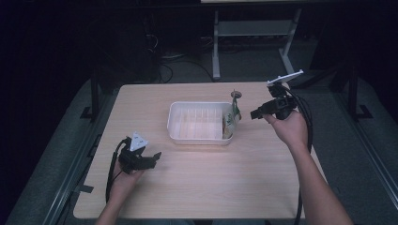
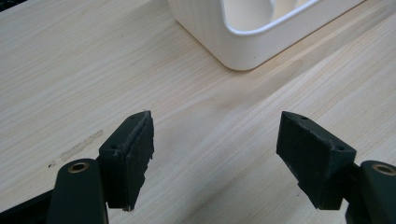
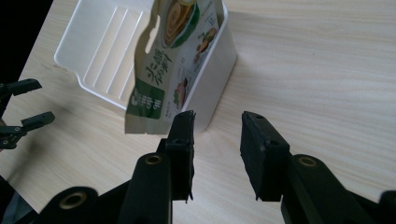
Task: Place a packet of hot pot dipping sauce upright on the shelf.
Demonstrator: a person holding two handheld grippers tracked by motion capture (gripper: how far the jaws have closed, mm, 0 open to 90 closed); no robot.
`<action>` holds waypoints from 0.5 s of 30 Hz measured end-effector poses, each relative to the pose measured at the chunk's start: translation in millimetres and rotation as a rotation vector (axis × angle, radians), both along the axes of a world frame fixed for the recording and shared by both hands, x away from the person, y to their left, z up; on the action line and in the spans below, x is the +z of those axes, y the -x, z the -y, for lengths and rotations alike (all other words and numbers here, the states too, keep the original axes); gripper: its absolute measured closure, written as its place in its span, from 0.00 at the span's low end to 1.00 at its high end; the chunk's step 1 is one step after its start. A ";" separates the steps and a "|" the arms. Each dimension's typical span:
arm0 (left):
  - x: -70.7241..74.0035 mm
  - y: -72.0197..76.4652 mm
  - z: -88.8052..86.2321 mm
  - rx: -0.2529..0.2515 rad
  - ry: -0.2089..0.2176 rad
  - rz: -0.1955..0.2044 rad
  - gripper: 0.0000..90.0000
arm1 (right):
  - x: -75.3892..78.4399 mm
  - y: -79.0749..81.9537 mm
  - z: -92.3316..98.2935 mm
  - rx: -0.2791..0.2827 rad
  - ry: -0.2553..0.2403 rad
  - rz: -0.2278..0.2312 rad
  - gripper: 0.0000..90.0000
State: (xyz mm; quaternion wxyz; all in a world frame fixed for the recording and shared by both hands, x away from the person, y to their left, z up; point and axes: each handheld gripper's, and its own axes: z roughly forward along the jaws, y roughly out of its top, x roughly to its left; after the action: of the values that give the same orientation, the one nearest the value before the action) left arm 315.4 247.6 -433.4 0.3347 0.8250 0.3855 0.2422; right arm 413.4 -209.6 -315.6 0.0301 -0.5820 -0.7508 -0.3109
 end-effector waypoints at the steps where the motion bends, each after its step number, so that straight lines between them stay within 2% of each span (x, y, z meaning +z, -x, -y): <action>1: 0.0 0.0 0.0 0.000 0.000 0.000 0.30 | -1.3 0.8 1.2 -0.002 -0.005 -0.004 0.71; 7: -0.2 0.0 0.6 -0.001 -0.003 -0.001 0.30 | -11.0 5.4 7.4 0.000 -0.002 -0.007 0.71; 15: -0.5 0.2 1.7 -0.004 -0.012 -0.002 0.30 | -25.9 11.4 15.5 -0.008 -0.022 -0.021 0.70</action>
State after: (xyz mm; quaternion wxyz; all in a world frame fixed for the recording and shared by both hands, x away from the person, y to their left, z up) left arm 315.3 245.9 -433.9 0.3300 0.8279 0.3829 0.2431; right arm 402.0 -225.1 -341.5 0.0434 -0.5878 -0.7447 -0.3131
